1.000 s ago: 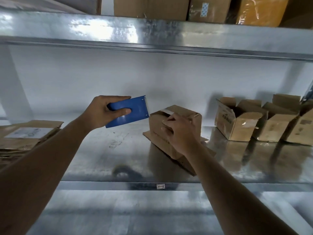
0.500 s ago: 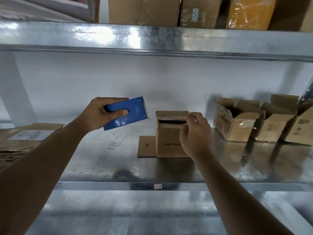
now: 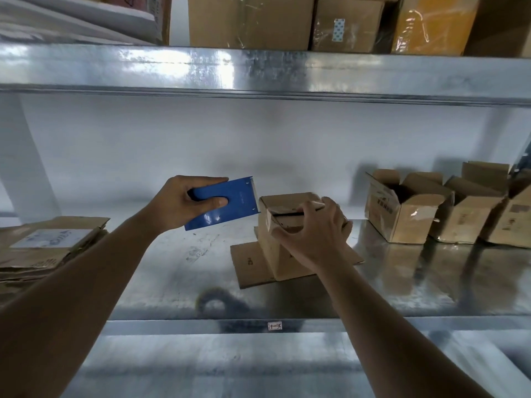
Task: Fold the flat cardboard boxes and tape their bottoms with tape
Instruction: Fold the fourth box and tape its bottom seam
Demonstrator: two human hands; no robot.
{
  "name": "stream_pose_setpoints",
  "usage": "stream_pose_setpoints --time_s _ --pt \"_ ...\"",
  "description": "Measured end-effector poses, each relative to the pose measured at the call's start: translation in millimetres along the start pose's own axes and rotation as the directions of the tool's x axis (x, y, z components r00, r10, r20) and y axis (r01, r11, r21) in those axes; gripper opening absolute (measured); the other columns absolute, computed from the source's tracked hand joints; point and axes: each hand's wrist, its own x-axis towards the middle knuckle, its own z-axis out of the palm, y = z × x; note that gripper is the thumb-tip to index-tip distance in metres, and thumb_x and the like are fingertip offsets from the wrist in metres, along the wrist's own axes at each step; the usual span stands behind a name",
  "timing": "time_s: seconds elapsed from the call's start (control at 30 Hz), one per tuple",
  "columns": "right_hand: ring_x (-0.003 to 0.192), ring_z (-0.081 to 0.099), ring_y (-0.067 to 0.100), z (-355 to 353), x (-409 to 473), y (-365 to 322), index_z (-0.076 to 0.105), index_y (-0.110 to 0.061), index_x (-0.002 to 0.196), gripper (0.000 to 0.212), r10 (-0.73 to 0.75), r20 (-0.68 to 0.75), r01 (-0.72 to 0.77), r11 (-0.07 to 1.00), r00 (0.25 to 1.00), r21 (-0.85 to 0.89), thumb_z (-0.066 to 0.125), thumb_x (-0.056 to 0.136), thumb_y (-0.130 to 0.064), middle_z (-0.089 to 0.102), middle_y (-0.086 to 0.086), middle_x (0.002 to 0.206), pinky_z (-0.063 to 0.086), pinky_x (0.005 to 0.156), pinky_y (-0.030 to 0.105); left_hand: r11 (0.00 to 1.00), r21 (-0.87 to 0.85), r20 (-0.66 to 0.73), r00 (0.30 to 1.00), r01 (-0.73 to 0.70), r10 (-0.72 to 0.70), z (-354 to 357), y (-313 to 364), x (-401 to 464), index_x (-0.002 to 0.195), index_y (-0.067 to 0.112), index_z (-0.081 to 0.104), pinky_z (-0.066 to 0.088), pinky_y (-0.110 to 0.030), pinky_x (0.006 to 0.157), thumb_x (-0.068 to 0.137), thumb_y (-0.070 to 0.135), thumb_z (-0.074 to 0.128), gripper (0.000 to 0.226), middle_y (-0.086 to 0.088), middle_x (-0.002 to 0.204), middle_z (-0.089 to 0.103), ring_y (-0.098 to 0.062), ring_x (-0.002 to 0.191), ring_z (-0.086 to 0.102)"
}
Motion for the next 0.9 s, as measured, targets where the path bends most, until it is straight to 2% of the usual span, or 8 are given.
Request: stream_pose_setpoints --time_s 0.17,0.3,0.4,0.5,0.57,0.63,0.73,0.9 --pt "0.157 -0.001 0.025 -3 8 15 0.049 -0.044 0.12 0.066 -0.135 0.071 0.121 0.978 0.988 0.171 0.048 0.066 -0.08 0.008 -0.003 0.165 -0.004 0.119 0.067 1.0 -0.011 0.053 0.999 -0.009 0.009 3 0 9 0.132 0.025 0.071 0.063 -0.032 0.088 0.084 0.031 0.079 0.049 0.015 0.12 0.075 -0.011 0.107 0.072" --pt "0.157 0.001 0.021 -7 8 20 0.059 -0.042 0.113 0.056 -0.208 0.039 0.185 0.93 0.977 0.317 0.041 0.065 -0.065 0.015 -0.001 0.164 0.004 0.122 0.057 1.0 -0.016 0.087 0.996 -0.017 0.018 3 -2 11 0.131 0.027 0.07 0.063 -0.033 0.086 0.084 0.031 0.077 0.048 0.017 0.118 0.075 -0.01 0.106 0.072" --pt "0.158 -0.001 0.026 -6 7 22 0.062 -0.044 0.113 0.044 -0.227 -0.001 0.215 0.918 0.974 0.334 0.038 0.077 -0.048 0.017 0.004 0.166 0.01 0.122 0.064 1.0 -0.027 0.092 0.996 -0.01 0.013 4 -6 11 0.133 0.024 0.07 0.063 -0.04 0.088 0.084 0.03 0.078 0.049 0.014 0.12 0.075 -0.013 0.108 0.072" --pt "0.158 -0.017 0.027 -10 5 21 0.058 -0.041 0.137 0.058 -0.217 0.016 0.202 0.932 0.976 0.302 0.041 0.083 -0.048 -0.005 0.0 0.172 0.009 0.124 0.065 0.999 -0.047 0.096 0.995 -0.005 0.01 7 -8 11 0.132 0.025 0.07 0.063 -0.042 0.09 0.084 0.029 0.078 0.049 0.014 0.12 0.075 -0.013 0.108 0.072" --pt "0.156 -0.025 0.026 -12 3 17 0.044 -0.045 0.151 0.071 -0.186 0.027 0.174 0.954 0.982 0.242 0.048 0.083 -0.069 -0.018 -0.004 0.17 0.01 0.124 0.067 0.999 -0.053 0.096 0.995 -0.008 0.014 8 -7 11 0.131 0.026 0.071 0.063 -0.043 0.09 0.084 0.029 0.078 0.048 0.014 0.12 0.075 -0.014 0.109 0.072" --pt "0.156 -0.02 0.037 -9 4 13 0.026 -0.042 0.159 0.105 -0.063 0.083 0.045 0.978 0.995 0.202 0.066 0.072 -0.085 -0.025 -0.005 0.168 0.02 0.12 0.072 0.998 -0.06 0.1 0.995 -0.013 0.019 9 -7 11 0.131 0.027 0.07 0.063 -0.043 0.09 0.083 0.029 0.078 0.048 0.013 0.12 0.075 -0.015 0.109 0.072" --pt "0.156 0.015 0.041 -1 6 13 0.011 -0.029 0.163 0.138 0.072 0.074 -0.089 0.96 0.995 0.267 0.08 0.056 -0.083 -0.009 0.006 0.168 0.04 0.113 0.066 0.998 -0.067 0.106 0.994 -0.008 0.015 10 -6 12 0.129 0.032 0.07 0.063 -0.042 0.09 0.083 0.03 0.078 0.047 0.014 0.121 0.075 -0.014 0.11 0.072" --pt "0.139 0.042 0.021 9 7 27 0.038 -0.024 0.154 0.125 0.059 -0.092 -0.012 0.894 0.994 0.448 0.094 0.051 -0.068 0.045 0.001 0.151 0.044 0.105 0.029 0.996 -0.082 0.107 0.993 -0.03 0.039 9 -5 10 0.128 0.032 0.07 0.063 -0.033 0.088 0.085 0.026 0.077 0.044 0.018 0.12 0.074 -0.01 0.11 0.071"
